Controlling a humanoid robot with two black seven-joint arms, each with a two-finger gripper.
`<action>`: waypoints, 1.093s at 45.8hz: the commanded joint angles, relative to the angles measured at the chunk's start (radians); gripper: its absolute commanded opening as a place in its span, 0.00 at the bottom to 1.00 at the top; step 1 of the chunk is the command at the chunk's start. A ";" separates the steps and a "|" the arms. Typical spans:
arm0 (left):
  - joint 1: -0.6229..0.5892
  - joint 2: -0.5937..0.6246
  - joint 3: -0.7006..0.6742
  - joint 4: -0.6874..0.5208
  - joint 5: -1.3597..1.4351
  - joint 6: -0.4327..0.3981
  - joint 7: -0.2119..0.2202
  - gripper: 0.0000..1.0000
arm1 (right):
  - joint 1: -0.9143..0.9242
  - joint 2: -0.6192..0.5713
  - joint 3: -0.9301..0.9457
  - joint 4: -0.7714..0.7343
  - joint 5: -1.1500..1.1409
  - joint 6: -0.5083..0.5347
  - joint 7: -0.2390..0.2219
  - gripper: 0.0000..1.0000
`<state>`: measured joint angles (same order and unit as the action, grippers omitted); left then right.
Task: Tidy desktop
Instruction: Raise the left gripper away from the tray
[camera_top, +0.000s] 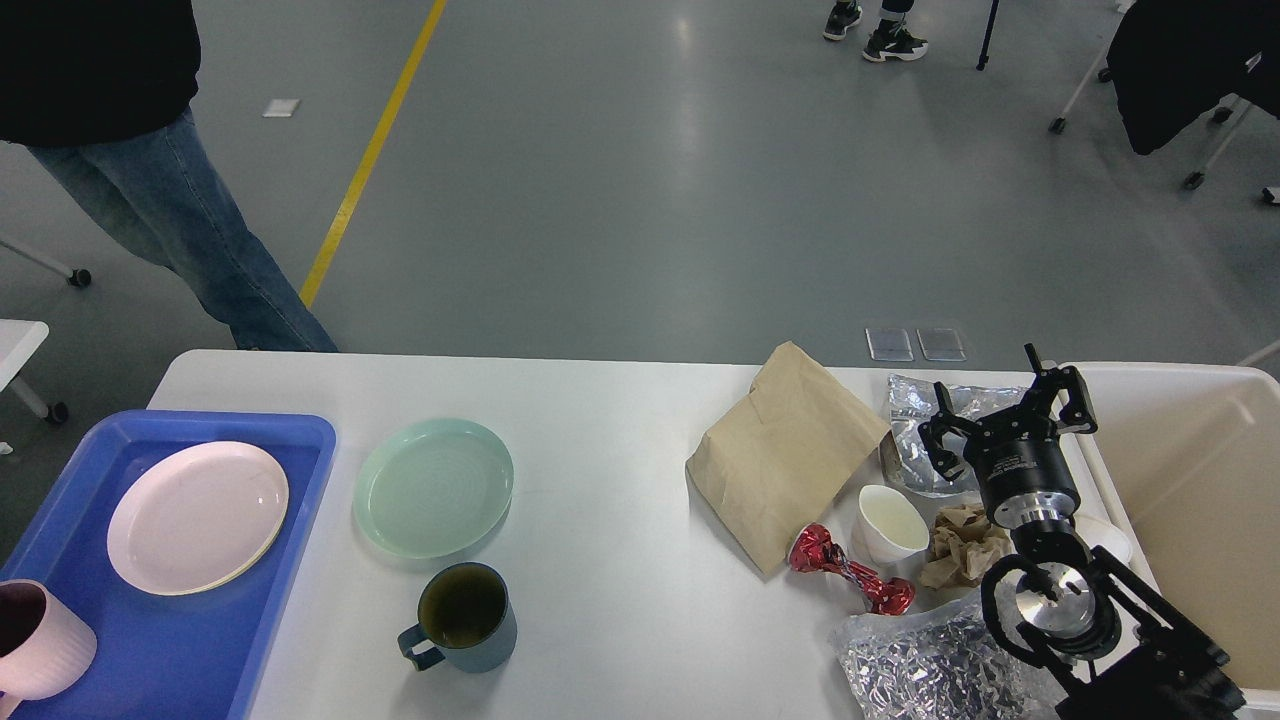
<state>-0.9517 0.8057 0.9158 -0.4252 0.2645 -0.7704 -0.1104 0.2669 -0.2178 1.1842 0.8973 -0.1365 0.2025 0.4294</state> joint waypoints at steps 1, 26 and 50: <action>0.002 0.003 0.000 -0.006 -0.031 0.017 0.002 0.76 | 0.000 0.000 0.000 0.000 0.000 0.000 0.000 1.00; -0.200 0.107 0.164 -0.171 -0.050 0.008 0.015 0.90 | 0.000 0.000 0.000 0.000 0.000 0.000 0.000 1.00; -0.904 -0.123 0.581 -0.581 -0.054 -0.112 0.038 0.93 | 0.000 0.000 0.000 0.000 0.000 0.000 0.000 1.00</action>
<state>-1.7609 0.7900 1.4542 -0.9370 0.2132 -0.8158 -0.0694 0.2669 -0.2178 1.1843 0.8974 -0.1366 0.2025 0.4298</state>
